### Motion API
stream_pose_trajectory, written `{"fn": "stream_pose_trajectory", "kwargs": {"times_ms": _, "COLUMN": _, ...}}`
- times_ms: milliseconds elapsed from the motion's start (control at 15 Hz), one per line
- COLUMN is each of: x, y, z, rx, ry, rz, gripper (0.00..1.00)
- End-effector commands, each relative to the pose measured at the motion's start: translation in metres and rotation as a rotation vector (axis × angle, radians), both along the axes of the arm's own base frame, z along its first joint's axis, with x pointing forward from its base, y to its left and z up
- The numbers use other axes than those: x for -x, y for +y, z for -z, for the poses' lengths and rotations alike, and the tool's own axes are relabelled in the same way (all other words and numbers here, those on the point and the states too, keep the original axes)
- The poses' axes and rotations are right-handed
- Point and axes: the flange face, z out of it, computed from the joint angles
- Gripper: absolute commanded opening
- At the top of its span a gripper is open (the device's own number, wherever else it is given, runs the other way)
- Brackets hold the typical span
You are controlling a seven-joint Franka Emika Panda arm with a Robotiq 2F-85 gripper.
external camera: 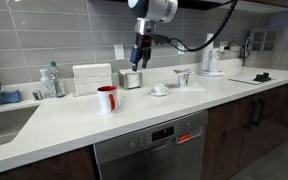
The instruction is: Pick up the small sachet on the left side of the counter and put it on the paper cup on the right
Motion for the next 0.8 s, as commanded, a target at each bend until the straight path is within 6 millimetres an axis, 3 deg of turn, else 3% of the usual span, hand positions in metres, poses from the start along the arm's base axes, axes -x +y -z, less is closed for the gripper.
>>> {"fn": "stream_pose_trajectory", "kwargs": {"times_ms": 0, "x": 0.0, "y": 0.0, "z": -0.001, "rx": 0.0, "ry": 0.001, "rz": 0.0, "gripper": 1.0}}
{"fn": "stream_pose_trajectory", "kwargs": {"times_ms": 133, "x": 0.0, "y": 0.0, "z": -0.001, "rx": 0.0, "ry": 0.001, "rz": 0.0, "gripper": 1.0}}
{"fn": "stream_pose_trajectory", "kwargs": {"times_ms": 733, "x": -0.059, "y": 0.039, "z": 0.048, "rx": -0.07, "ry": -0.039, "rz": 0.16, "gripper": 1.0}}
